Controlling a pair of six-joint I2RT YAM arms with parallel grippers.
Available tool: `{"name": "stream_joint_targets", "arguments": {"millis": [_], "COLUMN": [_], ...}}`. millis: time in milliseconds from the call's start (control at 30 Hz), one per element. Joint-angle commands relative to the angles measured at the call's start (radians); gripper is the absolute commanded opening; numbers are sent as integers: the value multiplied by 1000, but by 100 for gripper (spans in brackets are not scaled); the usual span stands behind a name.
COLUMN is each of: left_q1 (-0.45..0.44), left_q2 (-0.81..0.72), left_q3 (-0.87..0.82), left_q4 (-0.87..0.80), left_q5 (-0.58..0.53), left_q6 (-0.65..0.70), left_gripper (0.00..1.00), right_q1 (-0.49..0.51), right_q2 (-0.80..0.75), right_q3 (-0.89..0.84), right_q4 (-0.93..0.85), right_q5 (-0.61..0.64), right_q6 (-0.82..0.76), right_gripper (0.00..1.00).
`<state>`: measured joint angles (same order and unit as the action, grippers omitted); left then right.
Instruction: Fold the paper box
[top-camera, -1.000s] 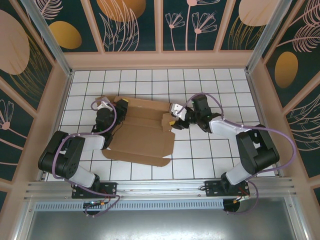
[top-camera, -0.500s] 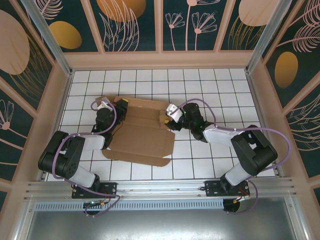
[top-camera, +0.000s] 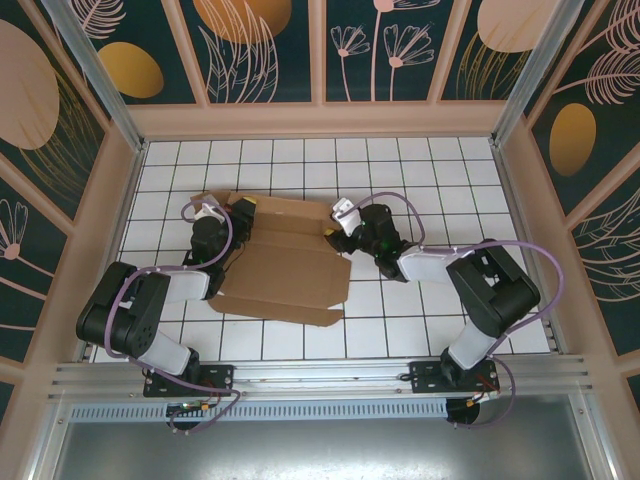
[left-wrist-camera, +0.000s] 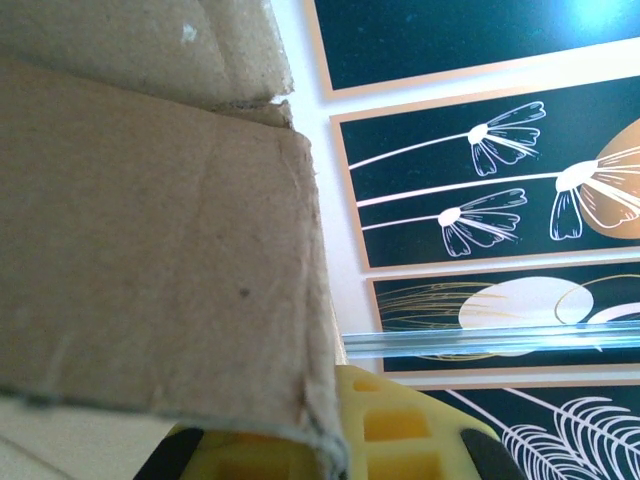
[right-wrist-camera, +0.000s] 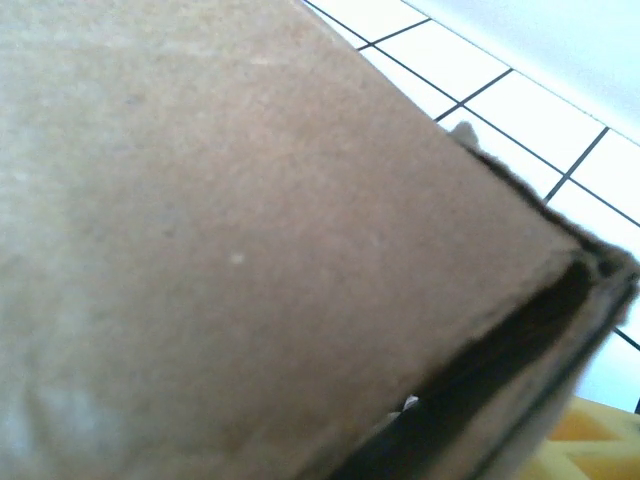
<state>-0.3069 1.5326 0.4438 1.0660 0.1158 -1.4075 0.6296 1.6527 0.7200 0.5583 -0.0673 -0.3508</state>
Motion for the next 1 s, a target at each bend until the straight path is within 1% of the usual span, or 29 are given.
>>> {"name": "stream_joint_targets", "arguments": {"millis": [0,267,367,533,600,633,667,767,833,900,967], "left_q1": [-1,-1,0,-7,-9,-11,-12,-13,-13,-17,-24], "left_q2": [-1,0,-8,-36,-47,-53,-59,-90,-143,-205,-275], "left_q3": [-8,-2,9,30,43,49,52,40,32,40,46], "left_q4": [0,-3,-34,-72,-101,-116,-125,-134,-176,-255,-312], "left_q5": [17,7,1,-8,-6,-5,-3,16,17,9,13], "left_q6": [9,-55,-76,-102,-102,-101,-98,-83,-35,33,120], "left_gripper": [0,0,0,0,0,2,7,30,45,54,57], "right_q1": [5,10,11,11,10,9,10,-6,-27,-49,-74], "right_q2": [20,88,112,171,198,209,215,224,228,230,230], "right_q3": [35,94,125,202,241,251,261,275,287,294,301], "right_q4": [76,13,-8,-61,-85,-90,-94,-100,-114,-126,-139], "right_q5": [47,182,226,297,313,313,315,293,262,231,178], "right_q6": [57,88,87,85,88,86,80,69,59,33,1], "right_gripper": [63,55,50,36,33,32,30,24,18,17,14]}}
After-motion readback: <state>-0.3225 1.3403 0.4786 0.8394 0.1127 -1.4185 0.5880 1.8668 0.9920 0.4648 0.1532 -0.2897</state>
